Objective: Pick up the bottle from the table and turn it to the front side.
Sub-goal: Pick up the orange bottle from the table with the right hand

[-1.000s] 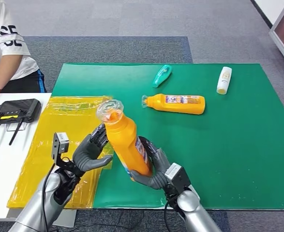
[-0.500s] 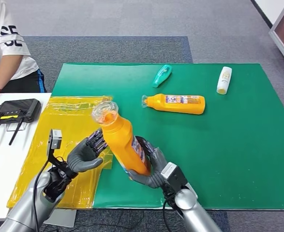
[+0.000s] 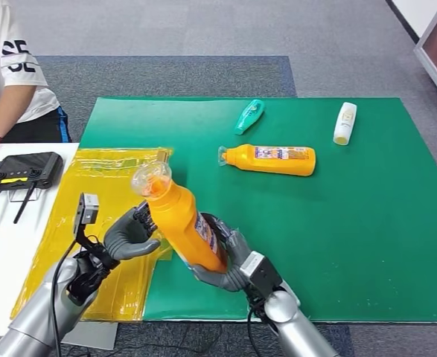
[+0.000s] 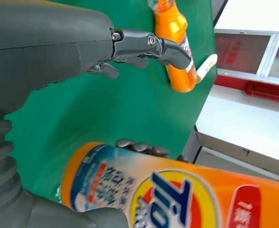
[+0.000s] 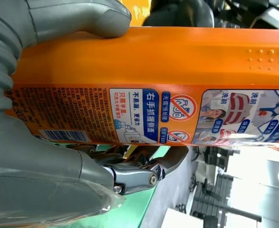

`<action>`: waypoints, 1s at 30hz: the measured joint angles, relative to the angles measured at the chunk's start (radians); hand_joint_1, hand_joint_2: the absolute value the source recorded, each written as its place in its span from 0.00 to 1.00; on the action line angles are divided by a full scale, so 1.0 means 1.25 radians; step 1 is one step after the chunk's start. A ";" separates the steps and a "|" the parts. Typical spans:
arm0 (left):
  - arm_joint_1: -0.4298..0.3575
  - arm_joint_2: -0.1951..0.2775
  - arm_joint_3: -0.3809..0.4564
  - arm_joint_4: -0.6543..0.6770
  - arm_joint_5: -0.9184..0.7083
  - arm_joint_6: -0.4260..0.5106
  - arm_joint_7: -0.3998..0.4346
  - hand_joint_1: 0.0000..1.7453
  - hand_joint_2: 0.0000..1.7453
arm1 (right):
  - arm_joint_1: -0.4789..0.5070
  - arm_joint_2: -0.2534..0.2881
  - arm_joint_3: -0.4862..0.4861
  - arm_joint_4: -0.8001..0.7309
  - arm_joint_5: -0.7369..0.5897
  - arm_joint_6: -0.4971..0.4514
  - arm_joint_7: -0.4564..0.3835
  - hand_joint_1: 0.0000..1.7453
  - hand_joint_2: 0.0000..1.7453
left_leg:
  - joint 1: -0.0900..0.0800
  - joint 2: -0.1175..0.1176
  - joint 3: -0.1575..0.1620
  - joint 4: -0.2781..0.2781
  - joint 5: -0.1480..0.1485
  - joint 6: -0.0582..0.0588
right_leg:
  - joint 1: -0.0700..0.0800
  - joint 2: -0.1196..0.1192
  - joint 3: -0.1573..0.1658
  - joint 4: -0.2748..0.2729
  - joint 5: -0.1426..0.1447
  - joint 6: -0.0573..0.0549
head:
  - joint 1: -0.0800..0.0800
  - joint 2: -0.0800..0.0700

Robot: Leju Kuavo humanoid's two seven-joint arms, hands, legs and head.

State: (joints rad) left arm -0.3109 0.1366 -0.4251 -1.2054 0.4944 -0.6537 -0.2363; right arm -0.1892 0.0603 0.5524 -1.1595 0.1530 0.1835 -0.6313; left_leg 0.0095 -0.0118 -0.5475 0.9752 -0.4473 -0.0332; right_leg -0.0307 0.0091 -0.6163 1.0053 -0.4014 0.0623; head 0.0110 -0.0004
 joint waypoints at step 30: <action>-0.077 -0.033 -0.100 -0.002 -0.010 0.045 0.031 0.00 1.00 | -0.060 0.009 0.013 0.081 0.018 -0.052 0.002 1.00 1.00 | 0.000 0.000 0.000 0.000 0.000 0.000 | 0.000 0.000 0.000 0.000 0.000 0.000 | 0.000 0.000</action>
State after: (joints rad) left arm -0.4073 0.0952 -0.5497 -1.2081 0.4813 -0.5970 -0.1970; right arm -0.2641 0.0720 0.5688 -1.0582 0.1760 0.1186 -0.6283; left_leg 0.0095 -0.0117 -0.5476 0.9752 -0.4470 -0.0334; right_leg -0.0307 0.0092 -0.6166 1.0054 -0.4012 0.0623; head 0.0111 -0.0004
